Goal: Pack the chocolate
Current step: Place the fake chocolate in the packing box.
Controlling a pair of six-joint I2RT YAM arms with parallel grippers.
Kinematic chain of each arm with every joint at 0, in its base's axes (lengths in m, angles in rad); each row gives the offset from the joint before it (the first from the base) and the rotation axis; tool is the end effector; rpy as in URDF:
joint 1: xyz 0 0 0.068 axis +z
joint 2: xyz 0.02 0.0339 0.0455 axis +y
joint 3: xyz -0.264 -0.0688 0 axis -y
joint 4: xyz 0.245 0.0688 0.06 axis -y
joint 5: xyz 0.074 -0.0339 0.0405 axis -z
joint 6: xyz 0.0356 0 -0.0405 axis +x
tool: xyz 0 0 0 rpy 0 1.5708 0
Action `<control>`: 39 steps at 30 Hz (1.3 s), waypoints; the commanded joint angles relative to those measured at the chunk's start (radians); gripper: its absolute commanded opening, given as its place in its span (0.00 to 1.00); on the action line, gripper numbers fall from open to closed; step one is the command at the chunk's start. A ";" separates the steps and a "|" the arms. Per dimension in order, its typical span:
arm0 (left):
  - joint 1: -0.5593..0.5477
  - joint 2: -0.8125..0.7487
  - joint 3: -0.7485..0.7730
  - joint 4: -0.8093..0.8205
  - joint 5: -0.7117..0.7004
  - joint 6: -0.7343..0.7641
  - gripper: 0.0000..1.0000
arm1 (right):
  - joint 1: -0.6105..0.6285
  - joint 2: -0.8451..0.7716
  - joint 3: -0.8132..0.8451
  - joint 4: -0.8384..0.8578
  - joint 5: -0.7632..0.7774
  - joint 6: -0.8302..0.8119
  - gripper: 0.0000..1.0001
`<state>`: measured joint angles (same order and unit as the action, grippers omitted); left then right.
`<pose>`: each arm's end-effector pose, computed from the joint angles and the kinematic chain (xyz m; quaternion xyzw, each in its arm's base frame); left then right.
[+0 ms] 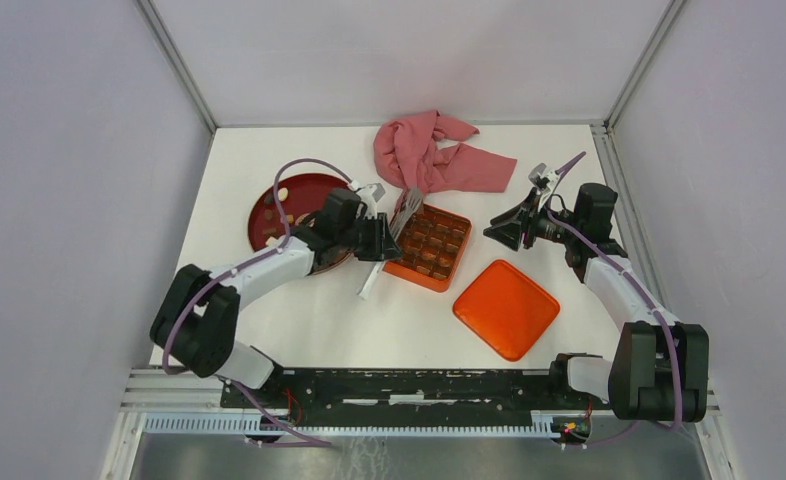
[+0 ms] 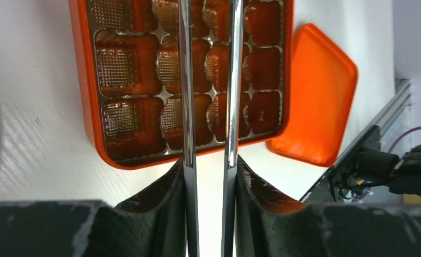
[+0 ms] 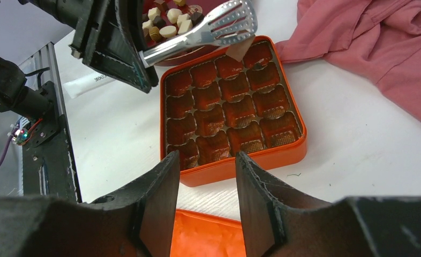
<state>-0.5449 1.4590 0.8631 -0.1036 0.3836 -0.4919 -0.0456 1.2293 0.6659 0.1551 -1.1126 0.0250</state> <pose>0.2572 -0.1715 0.2191 0.1040 0.8875 -0.3554 0.2742 0.2543 0.0204 0.2465 -0.2647 0.7195 0.4365 0.4708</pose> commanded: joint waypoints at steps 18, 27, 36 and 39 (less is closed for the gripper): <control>-0.095 0.167 0.160 -0.032 -0.177 0.088 0.06 | 0.004 -0.017 0.044 0.009 0.004 -0.017 0.48; -0.109 0.183 0.171 -0.052 -0.192 0.094 0.22 | 0.003 -0.018 0.044 0.009 0.004 -0.017 0.48; -0.117 0.187 0.182 -0.072 -0.205 0.098 0.36 | 0.004 -0.019 0.044 0.008 0.004 -0.017 0.48; -0.119 0.186 0.185 -0.077 -0.212 0.099 0.39 | 0.003 -0.019 0.044 0.007 0.004 -0.017 0.48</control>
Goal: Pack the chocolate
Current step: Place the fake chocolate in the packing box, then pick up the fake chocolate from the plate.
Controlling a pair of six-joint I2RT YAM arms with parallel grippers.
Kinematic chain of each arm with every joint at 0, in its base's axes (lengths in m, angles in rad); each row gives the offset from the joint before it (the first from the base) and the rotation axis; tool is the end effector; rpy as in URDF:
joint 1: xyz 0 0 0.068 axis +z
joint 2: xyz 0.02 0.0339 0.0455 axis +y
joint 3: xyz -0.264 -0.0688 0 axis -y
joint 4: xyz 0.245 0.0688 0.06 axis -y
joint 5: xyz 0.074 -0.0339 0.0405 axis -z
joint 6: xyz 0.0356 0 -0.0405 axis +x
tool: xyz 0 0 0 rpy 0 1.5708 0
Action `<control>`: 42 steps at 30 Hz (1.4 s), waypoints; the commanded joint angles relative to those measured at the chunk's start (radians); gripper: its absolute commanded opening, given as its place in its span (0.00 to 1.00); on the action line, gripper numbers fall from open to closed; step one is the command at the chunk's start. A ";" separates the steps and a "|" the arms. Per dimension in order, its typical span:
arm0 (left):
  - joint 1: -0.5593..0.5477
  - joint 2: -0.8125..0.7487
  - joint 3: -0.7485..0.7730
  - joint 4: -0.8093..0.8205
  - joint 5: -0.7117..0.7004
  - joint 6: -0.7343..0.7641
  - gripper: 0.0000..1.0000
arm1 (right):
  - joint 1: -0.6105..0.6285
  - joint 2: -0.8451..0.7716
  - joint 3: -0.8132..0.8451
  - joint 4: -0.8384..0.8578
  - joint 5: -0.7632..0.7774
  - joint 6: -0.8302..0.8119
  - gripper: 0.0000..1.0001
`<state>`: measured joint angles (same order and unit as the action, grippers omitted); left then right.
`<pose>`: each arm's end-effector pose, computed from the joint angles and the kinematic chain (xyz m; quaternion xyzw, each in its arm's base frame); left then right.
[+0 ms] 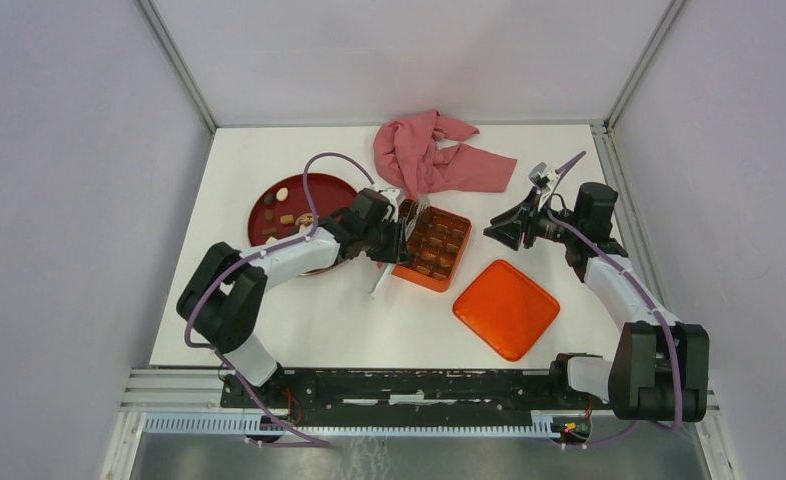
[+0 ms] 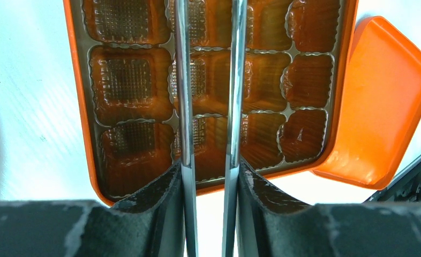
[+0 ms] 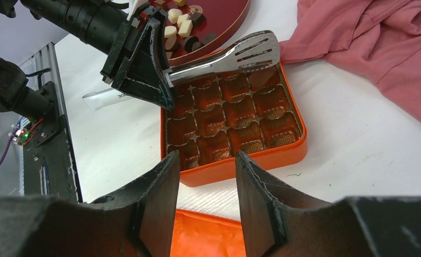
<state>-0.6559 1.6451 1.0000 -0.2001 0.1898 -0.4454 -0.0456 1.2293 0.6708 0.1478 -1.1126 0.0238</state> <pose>0.2683 -0.2150 0.1959 0.1312 0.9220 -0.2604 0.2547 0.2546 0.0203 0.2475 -0.2646 0.7199 0.4366 0.4702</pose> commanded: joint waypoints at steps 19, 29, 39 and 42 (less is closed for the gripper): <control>-0.008 -0.127 0.076 -0.029 -0.017 0.011 0.36 | 0.003 -0.022 0.040 0.015 0.003 -0.016 0.48; 0.143 -0.270 0.194 -0.433 -0.098 0.097 0.36 | 0.000 -0.028 0.041 0.013 0.002 -0.015 0.48; 0.296 -0.286 0.248 -0.783 -0.254 0.193 0.38 | 0.000 -0.027 0.040 0.015 -0.007 -0.016 0.48; 0.296 -0.283 0.234 -0.791 -0.217 0.189 0.38 | 0.000 -0.024 0.040 0.016 -0.006 -0.015 0.48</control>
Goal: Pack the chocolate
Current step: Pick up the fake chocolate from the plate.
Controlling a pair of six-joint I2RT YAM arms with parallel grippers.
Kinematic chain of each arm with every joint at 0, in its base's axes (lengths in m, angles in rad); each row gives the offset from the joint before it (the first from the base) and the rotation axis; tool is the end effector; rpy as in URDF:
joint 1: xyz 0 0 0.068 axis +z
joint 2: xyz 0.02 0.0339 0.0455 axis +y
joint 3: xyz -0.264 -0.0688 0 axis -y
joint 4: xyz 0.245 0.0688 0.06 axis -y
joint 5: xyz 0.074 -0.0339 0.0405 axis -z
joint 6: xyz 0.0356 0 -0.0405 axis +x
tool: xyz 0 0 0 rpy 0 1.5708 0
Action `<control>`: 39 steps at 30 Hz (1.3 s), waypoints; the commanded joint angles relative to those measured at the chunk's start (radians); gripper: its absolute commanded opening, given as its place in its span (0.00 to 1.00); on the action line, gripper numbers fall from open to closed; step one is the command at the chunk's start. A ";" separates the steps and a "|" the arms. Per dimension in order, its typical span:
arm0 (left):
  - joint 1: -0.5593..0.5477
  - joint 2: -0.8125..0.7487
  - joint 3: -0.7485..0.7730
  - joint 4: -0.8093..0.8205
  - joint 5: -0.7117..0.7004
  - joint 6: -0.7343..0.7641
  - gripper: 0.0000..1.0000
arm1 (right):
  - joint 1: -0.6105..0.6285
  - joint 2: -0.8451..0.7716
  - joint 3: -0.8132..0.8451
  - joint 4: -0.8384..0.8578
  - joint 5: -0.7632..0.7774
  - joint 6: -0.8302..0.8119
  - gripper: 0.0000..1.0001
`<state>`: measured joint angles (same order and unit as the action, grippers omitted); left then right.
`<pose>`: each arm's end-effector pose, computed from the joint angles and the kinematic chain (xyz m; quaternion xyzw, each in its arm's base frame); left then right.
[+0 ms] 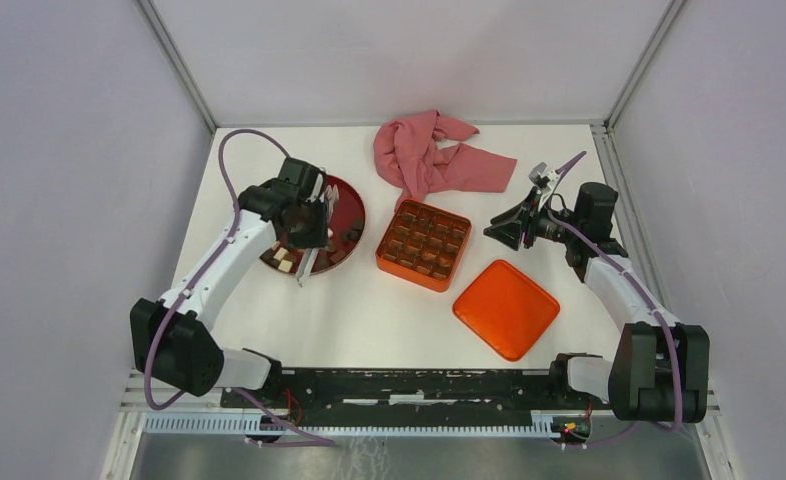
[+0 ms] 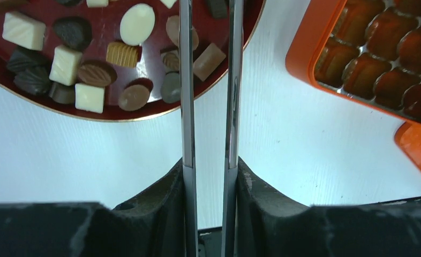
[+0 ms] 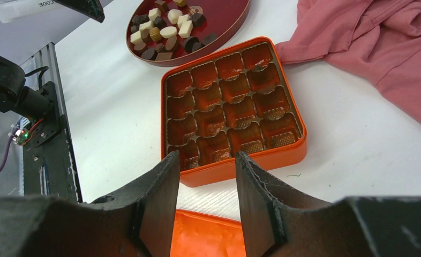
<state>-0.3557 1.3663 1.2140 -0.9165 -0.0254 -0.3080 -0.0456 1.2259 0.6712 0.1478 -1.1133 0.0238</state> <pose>0.2538 -0.0933 0.2981 0.0199 0.9684 -0.0693 0.2388 0.2542 0.0204 0.2484 -0.2656 0.7189 0.4363 0.4715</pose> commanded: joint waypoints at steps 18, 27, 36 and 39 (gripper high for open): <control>0.004 0.076 -0.063 -0.010 0.133 0.049 0.40 | 0.000 -0.014 0.039 0.017 -0.006 -0.015 0.48; 0.002 0.107 -0.077 -0.010 0.099 0.052 0.41 | 0.000 -0.014 0.039 0.016 -0.008 -0.016 0.48; 0.003 0.131 -0.076 -0.013 0.063 0.057 0.41 | 0.000 -0.015 0.039 0.018 -0.007 -0.016 0.48; 0.003 0.140 -0.080 -0.009 0.065 0.058 0.42 | 0.000 -0.014 0.038 0.016 -0.008 -0.014 0.48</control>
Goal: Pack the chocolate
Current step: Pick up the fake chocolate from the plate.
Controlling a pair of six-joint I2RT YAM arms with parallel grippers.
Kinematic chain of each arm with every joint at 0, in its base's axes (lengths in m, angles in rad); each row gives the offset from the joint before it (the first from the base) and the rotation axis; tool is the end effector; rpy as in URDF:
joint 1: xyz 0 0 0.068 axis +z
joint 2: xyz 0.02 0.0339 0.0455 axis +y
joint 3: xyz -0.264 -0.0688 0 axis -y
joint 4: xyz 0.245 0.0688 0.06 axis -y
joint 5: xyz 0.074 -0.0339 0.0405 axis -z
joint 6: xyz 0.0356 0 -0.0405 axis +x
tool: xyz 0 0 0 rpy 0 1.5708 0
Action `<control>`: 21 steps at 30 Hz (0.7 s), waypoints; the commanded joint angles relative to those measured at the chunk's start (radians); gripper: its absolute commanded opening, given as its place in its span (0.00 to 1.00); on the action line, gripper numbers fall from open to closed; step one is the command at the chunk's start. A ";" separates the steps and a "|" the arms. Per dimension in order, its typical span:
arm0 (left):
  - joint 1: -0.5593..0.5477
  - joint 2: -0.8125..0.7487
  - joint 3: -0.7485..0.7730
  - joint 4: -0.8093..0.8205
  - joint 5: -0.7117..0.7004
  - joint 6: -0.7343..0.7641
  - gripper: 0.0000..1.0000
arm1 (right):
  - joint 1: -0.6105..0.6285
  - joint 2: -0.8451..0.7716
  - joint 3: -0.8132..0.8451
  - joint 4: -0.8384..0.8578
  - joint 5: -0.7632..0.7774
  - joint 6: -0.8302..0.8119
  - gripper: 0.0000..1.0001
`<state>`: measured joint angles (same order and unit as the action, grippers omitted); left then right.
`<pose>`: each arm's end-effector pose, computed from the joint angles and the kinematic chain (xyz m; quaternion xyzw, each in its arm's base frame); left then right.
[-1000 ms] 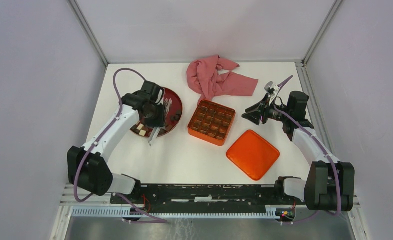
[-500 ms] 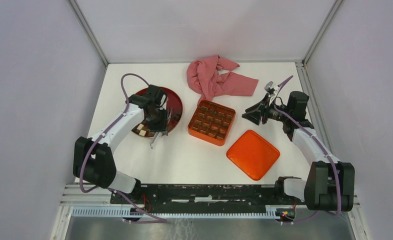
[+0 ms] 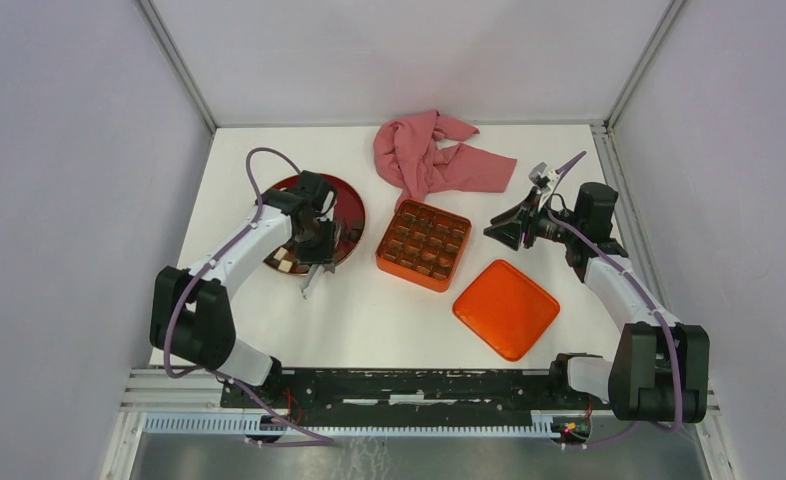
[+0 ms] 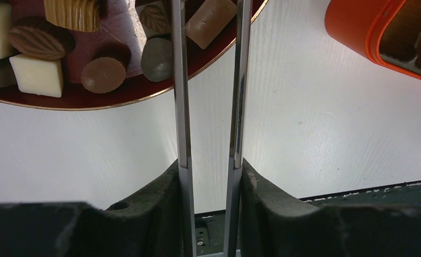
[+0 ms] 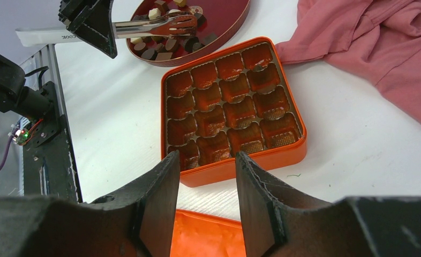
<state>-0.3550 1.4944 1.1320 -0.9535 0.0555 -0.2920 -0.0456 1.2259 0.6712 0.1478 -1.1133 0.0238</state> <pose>0.2598 -0.0984 0.2400 0.0348 0.9909 -0.0665 0.1117 0.2542 0.0204 0.2484 -0.2656 0.7189 0.4363 0.4715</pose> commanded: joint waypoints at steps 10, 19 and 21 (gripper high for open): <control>0.004 0.005 0.002 0.034 0.028 0.045 0.42 | 0.000 -0.013 0.037 0.017 -0.008 -0.016 0.48; 0.001 -0.031 0.015 0.010 0.041 0.035 0.42 | 0.000 -0.011 0.037 0.018 -0.007 -0.015 0.48; 0.001 -0.031 0.009 0.009 0.039 0.034 0.42 | 0.000 -0.011 0.037 0.018 -0.008 -0.013 0.49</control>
<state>-0.3550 1.5101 1.1263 -0.9436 0.0811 -0.2909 -0.0456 1.2259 0.6712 0.1478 -1.1133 0.0238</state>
